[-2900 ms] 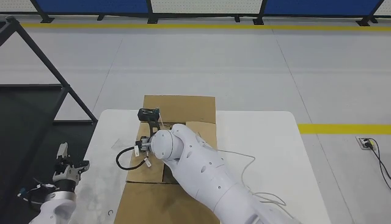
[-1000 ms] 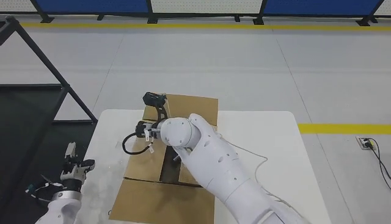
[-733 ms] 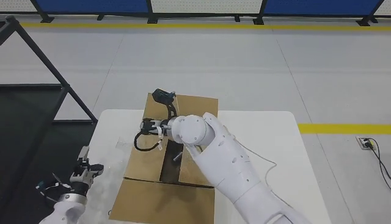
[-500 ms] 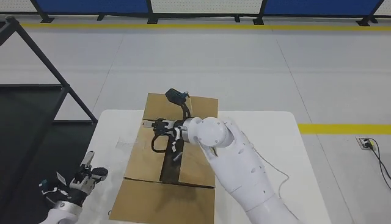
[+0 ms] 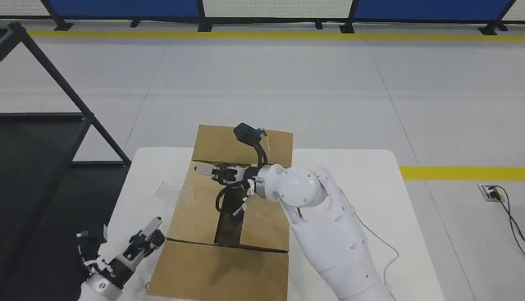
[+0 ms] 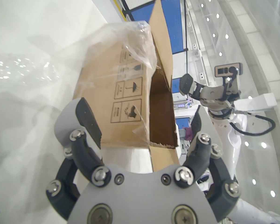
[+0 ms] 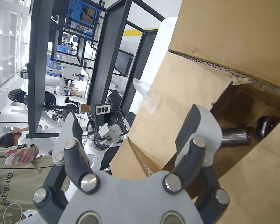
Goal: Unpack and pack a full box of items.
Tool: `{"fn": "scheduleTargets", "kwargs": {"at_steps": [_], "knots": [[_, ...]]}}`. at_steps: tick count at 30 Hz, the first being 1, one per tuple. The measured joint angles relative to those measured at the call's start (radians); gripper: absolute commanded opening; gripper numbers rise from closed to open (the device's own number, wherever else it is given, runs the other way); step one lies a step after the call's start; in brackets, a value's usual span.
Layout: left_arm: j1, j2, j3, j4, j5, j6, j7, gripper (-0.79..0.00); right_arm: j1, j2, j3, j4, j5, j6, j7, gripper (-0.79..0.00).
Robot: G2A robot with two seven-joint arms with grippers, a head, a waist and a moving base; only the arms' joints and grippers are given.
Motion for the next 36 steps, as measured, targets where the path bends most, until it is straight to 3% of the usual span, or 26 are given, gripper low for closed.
{"fn": "scheduleTargets", "kwargs": {"at_steps": [10, 13, 17, 26, 30, 34, 36], "knots": [[0.055, 0.024, -0.076, 0.002, -0.256, -0.115, -0.292, 0.000, -0.048, 0.035, 0.141, -0.070, 0.065, 0.032, -0.063, 0.000], [0.084, 0.036, -0.121, -0.011, -0.209, -0.143, -0.359, 0.000, -0.048, 0.035, 0.140, -0.068, 0.065, 0.032, -0.063, 0.000], [0.104, 0.041, -0.140, -0.020, -0.094, -0.150, -0.338, 0.000, -0.047, 0.034, 0.140, -0.068, 0.066, 0.031, -0.063, 0.000], [0.104, 0.040, -0.125, -0.021, -0.152, -0.135, -0.337, 0.000, -0.052, 0.045, 0.186, -0.020, 0.131, 0.007, -0.134, 0.000], [0.116, 0.046, -0.120, -0.021, -0.261, -0.137, -0.421, 0.000, -0.014, 0.067, 0.262, 0.053, 0.181, -0.076, -0.112, 0.000], [0.113, 0.058, -0.148, 0.015, -0.457, -0.115, -0.583, 0.000, 0.021, 0.101, 0.336, 0.110, 0.191, -0.192, -0.007, 0.000], [0.104, 0.063, -0.153, 0.036, -0.536, -0.083, -0.658, 0.000, 0.034, 0.112, 0.356, 0.129, 0.175, -0.195, 0.019, 0.000]]}}
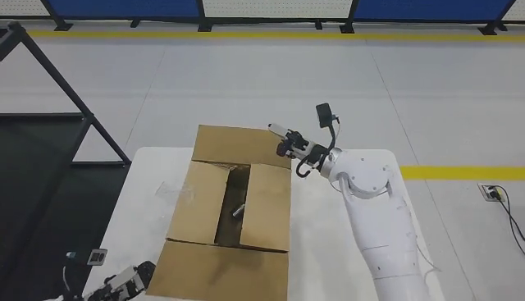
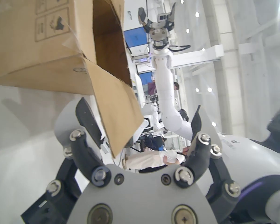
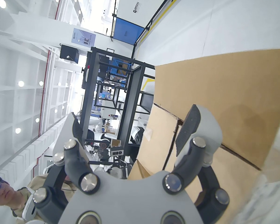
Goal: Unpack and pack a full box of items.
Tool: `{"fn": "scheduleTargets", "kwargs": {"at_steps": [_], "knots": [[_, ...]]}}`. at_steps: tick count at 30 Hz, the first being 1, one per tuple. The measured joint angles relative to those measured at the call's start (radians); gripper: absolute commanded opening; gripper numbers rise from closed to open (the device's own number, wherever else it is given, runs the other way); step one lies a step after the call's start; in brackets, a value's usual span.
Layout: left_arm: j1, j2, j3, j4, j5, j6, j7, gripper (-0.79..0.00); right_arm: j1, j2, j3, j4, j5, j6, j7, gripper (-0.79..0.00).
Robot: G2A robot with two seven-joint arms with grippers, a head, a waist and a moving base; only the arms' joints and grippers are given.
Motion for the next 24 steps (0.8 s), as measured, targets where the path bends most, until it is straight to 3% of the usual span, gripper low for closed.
{"fn": "scheduleTargets", "kwargs": {"at_steps": [4, 15, 24], "knots": [[-0.021, 0.010, -0.016, 0.042, -0.142, 0.093, -0.136, 0.000, 0.001, 0.000, 0.000, 0.001, -0.001, 0.007, -0.004, 0.000], [-0.019, 0.010, 0.000, 0.016, -0.149, 0.120, -0.123, 0.000, -0.012, 0.014, 0.039, 0.018, 0.017, 0.004, -0.052, 0.000], [-0.027, 0.013, 0.018, 0.002, -0.293, 0.196, -0.141, 0.000, 0.108, 0.065, 0.093, 0.296, -0.026, -0.118, -0.033, 0.000]]}}
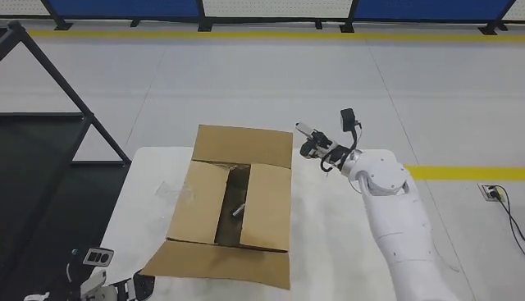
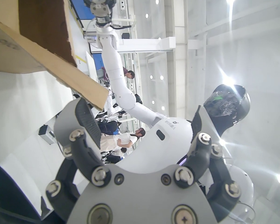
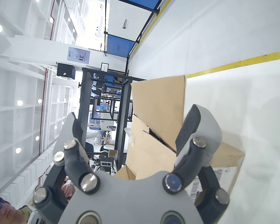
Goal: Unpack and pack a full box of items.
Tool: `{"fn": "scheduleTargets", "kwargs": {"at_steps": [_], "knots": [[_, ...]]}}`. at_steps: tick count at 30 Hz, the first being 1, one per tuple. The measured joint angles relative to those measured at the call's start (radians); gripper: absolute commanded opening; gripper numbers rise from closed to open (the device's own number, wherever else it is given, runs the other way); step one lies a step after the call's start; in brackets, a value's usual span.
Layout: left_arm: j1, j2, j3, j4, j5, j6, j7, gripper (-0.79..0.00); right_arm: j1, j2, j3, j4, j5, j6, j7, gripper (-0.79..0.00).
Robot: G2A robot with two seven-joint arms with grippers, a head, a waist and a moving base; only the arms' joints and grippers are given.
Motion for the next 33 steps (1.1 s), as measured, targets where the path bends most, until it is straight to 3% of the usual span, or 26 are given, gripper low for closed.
{"fn": "scheduleTargets", "kwargs": {"at_steps": [6, 13, 22, 33], "knots": [[-0.039, -0.004, 0.049, -0.049, -0.014, -0.005, 0.088, 0.000, 0.087, 0.000, -0.053, 0.198, -0.055, -0.075, -0.107, 0.000], [-0.096, -0.010, 0.116, -0.087, 0.013, -0.011, 0.260, 0.000, 0.149, -0.011, -0.075, 0.349, 0.026, -0.159, -0.045, 0.000], [-0.152, -0.012, 0.165, -0.081, 0.045, 0.002, 0.391, 0.000, 0.178, -0.015, -0.062, 0.403, 0.172, -0.249, 0.088, 0.000], [-0.171, -0.011, 0.206, -0.064, 0.138, 0.000, 0.484, 0.000, 0.194, -0.016, -0.065, 0.386, 0.289, -0.313, 0.215, 0.000]]}}
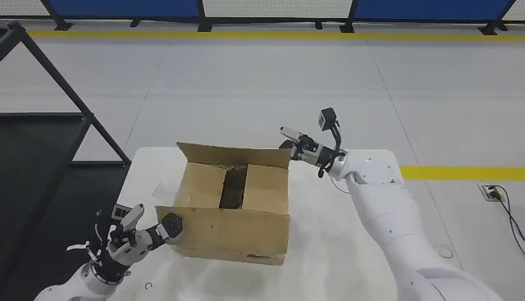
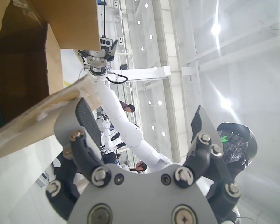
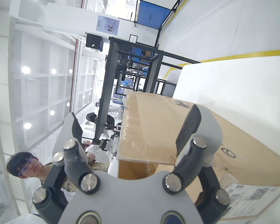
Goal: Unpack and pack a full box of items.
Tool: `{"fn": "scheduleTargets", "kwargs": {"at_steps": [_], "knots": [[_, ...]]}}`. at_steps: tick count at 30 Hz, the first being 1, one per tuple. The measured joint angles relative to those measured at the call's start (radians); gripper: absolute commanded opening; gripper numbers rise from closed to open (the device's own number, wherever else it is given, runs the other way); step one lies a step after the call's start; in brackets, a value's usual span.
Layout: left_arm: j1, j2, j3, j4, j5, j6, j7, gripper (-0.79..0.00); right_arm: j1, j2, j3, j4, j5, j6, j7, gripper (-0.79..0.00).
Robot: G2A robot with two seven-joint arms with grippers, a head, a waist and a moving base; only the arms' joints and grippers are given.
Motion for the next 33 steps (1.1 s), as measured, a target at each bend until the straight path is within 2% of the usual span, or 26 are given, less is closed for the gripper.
{"fn": "scheduleTargets", "kwargs": {"at_steps": [9, 20, 28, 33], "knots": [[-0.017, -0.001, 0.032, 0.018, 0.039, 0.003, 0.073, 0.000, -0.008, -0.004, -0.039, -0.053, 0.037, 0.009, 0.141, 0.000], [-0.044, -0.004, 0.064, 0.020, 0.070, 0.009, 0.162, 0.000, -0.047, -0.002, -0.089, -0.144, 0.076, 0.173, 0.261, 0.000], [-0.043, -0.004, 0.065, 0.019, 0.072, 0.010, 0.163, 0.000, -0.121, 0.012, -0.116, -0.260, 0.074, 0.271, 0.281, 0.000], [-0.041, -0.006, 0.088, -0.003, 0.149, 0.018, 0.249, 0.000, -0.182, 0.020, -0.122, -0.354, 0.097, 0.312, 0.267, 0.000]]}}
